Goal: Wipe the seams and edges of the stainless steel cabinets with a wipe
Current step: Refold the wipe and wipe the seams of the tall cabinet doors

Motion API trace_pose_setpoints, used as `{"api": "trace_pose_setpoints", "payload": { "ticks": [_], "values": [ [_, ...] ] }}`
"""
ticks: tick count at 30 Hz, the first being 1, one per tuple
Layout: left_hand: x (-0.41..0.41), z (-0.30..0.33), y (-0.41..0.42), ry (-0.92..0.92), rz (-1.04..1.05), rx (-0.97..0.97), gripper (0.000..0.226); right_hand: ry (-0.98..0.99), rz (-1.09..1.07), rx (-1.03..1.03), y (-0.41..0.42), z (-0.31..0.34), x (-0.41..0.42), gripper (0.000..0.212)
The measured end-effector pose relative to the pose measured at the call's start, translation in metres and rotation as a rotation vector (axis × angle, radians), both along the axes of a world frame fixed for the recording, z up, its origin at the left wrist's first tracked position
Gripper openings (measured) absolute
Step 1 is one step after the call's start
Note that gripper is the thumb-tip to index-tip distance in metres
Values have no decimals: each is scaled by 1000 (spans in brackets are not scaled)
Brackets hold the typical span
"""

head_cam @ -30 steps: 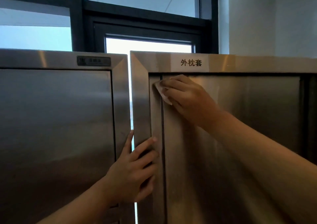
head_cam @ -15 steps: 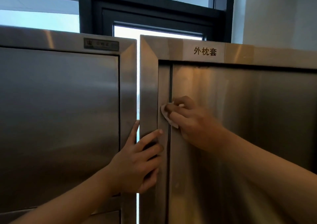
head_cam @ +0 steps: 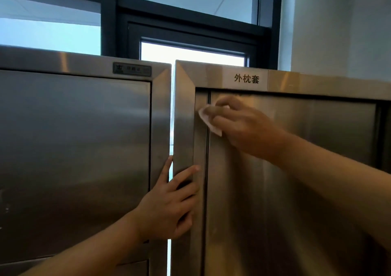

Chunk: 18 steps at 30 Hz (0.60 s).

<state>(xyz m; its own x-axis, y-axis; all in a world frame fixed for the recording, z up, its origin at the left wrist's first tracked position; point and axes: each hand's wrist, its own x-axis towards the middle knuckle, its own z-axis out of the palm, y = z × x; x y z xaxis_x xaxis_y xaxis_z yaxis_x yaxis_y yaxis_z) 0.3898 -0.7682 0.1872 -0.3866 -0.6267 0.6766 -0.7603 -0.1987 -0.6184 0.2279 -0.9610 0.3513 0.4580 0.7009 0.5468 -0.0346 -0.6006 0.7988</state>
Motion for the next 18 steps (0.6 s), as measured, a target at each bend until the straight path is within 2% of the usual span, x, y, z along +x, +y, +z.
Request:
{"api": "trace_pose_setpoints", "payload": {
  "ticks": [3, 6, 12, 18],
  "values": [
    [1, -1, 0, -3, -18, -4, 20, -19, -46, -12, -5, 27, 8, 29],
    [3, -2, -2, -5, -44, -11, 18, -15, -51, 10, -11, 26, 17, 27],
    [8, -4, -5, -16, -53, -19, 19, -119, 81, 206, -7, 0, 38, 15],
    [6, -3, -4, -23, -51, -11, 19, -16, 119, 167, -7, -47, 35, 10]
  ]
}}
